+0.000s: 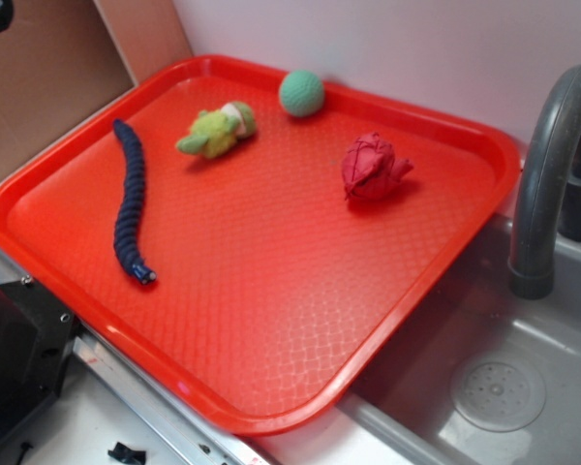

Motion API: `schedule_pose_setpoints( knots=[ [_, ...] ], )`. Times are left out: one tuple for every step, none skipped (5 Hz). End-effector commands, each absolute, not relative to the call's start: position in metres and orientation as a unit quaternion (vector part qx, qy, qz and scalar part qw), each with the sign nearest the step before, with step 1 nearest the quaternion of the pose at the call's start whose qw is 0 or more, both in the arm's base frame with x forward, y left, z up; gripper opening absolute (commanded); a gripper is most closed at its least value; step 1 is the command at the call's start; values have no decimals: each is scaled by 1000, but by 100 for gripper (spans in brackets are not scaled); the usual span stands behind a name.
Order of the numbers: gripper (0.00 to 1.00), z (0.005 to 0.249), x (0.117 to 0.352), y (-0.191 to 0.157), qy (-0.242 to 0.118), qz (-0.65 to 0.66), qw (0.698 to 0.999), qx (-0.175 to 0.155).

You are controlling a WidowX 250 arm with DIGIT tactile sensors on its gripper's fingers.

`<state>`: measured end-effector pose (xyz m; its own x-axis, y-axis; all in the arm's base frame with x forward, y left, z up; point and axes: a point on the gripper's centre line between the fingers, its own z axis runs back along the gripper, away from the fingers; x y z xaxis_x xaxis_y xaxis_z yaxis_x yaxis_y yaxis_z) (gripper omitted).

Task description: Grab the blue rope.

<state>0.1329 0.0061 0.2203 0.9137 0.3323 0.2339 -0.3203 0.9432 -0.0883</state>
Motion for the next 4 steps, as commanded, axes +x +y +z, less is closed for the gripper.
schedule_pose_setpoints(
  knots=[
    [100, 152, 155, 45, -166, 303, 938, -10],
    [100, 119, 163, 44, -147, 306, 941, -4],
    [100, 85, 169, 52, -107, 304, 947, 2],
    [100, 60, 175, 51, -90, 280, 956, -10]
  ],
)
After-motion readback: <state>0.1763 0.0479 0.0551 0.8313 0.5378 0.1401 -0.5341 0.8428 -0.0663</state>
